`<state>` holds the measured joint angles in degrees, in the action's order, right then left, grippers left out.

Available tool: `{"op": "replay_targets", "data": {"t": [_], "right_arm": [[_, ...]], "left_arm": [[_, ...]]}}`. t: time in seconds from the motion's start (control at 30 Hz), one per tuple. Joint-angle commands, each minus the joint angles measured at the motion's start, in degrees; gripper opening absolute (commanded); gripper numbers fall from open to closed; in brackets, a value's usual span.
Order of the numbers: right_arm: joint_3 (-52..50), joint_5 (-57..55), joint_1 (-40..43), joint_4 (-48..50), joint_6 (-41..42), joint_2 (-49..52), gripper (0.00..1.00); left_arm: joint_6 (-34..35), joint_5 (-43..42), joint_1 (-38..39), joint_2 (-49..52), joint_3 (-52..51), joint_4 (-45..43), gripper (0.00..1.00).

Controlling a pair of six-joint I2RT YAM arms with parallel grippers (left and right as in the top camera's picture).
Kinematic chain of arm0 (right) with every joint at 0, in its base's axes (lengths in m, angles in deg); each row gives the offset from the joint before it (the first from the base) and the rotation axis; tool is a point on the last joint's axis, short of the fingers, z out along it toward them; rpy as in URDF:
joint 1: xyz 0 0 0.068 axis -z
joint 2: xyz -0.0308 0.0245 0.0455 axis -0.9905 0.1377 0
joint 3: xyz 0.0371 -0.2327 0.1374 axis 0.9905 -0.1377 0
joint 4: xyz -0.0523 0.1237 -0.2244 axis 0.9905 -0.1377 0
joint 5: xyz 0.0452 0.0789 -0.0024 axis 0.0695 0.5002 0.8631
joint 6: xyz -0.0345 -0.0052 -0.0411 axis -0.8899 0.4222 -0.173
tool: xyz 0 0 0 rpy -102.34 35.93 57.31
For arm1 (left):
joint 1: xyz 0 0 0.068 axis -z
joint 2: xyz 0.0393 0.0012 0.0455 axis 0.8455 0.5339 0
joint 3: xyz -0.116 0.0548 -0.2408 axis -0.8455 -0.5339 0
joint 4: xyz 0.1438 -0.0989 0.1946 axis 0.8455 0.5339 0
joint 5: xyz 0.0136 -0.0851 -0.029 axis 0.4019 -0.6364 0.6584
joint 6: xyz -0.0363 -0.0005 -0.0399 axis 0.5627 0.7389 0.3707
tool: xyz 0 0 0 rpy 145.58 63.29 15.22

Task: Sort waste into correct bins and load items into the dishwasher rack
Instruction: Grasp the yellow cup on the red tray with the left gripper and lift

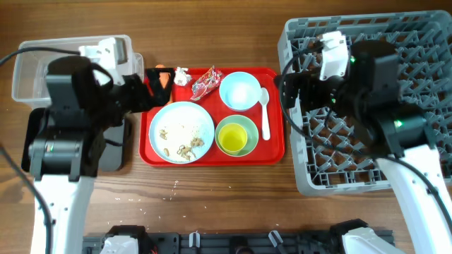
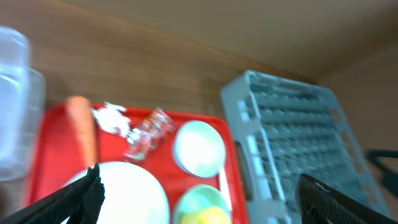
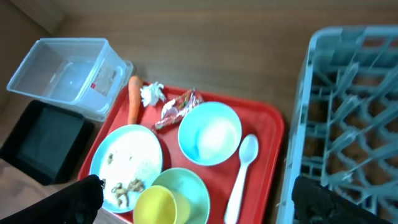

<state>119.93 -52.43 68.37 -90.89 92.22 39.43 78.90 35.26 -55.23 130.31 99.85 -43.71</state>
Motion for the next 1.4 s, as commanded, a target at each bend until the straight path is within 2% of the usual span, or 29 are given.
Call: {"op": "replay_targets", "data": {"t": [0.0,0.1,0.2,0.3,0.37,0.43,0.53,0.6,0.63,0.73,0.8,0.83,0.9,1.03,1.13,1.2,1.27,1.3,1.33,1.37], "right_arm": [[1.2,-5.3,2.2,-3.2,8.5,1.9,1.00],[1.2,-6.1,4.3,-6.7,8.8,5.3,1.00],[1.2,-6.1,4.3,-6.8,11.0,6.9,1.00],[1.2,-6.2,4.3,-6.8,12.6,7.8,1.00],[1.2,-6.2,4.3,-6.8,12.6,7.8,1.00],[1.2,-6.2,4.3,-6.8,12.6,7.7,1.00],[1.2,-6.2,4.3,-6.6,12.6,7.7,1.00],[1.2,-6.2,4.3,-6.6,12.5,7.7,1.00],[1.2,-6.2,4.3,-6.7,12.5,7.7,1.00],[1.2,-6.2,4.3,-6.7,12.6,7.7,1.00],[1.2,-6.2,4.3,-6.7,12.5,7.7,1.00],[1.2,-6.2,4.3,-6.7,12.5,7.7,1.00],[1.2,-6.2,4.3,-6.7,12.5,7.7,1.00],[1.2,-6.2,4.3,-6.8,12.5,7.7,1.00],[1.2,-6.1,4.3,-6.5,12.5,7.7,1.00],[1.2,-5.2,4.3,-6.6,12.5,7.7,1.00],[1.2,1.6,4.3,-5.0,10.4,7.7,0.97],[1.2,6.6,4.3,-3.5,7.5,7.7,0.95],[1.2,18.0,4.3,-0.2,2.4,7.7,0.91],[1.2,28.3,4.2,3.6,0.0,7.7,0.86]], "left_arm": [[2.4,-6.9,0.2,3.1,1.2,1.2,0.99],[2.3,2.2,6.4,8.8,1.2,7.3,0.99],[1.6,4.1,13.9,13.6,1.2,8.8,0.83],[1.6,3.8,21.2,17.5,1.2,8.6,0.86],[1.6,6.5,23.8,19.4,1.2,8.8,0.81],[1.6,13.1,27.3,22.9,1.2,9.6,0.79],[1.6,17.2,31.0,28.6,1.2,8.5,0.77],[1.7,19.6,32.0,32.2,1.2,8.4,0.72],[1.6,19.6,32.0,33.7,1.2,7.9,0.67],[1.7,19.6,32.0,36.2,1.2,6.1,0.43],[1.9,19.5,32.1,35.9,1.5,5.1,0.14],[2.1,19.5,32.1,35.6,2.0,5.3,0.06],[2.0,19.5,32.0,34.4,3.7,6.6,0.04],[2.0,19.3,27.8,30.5,10.7,15.3,0.04],[2.0,13.4,21.4,28.1,14.0,19.1,0.04],[1.5,1.8,14.3,26.5,14.1,17.6,0.04],[-1.3,-17.6,5.5,26.8,14.1,15.5,0.04],[-1.4,-23.1,3.5,27.0,14.1,14.9,0.04],[-1.5,-29.7,1.2,27.2,14.1,14.2,0.04],[-1.4,-41.6,-2.5,27.6,14.1,12.5,0.04]]}}
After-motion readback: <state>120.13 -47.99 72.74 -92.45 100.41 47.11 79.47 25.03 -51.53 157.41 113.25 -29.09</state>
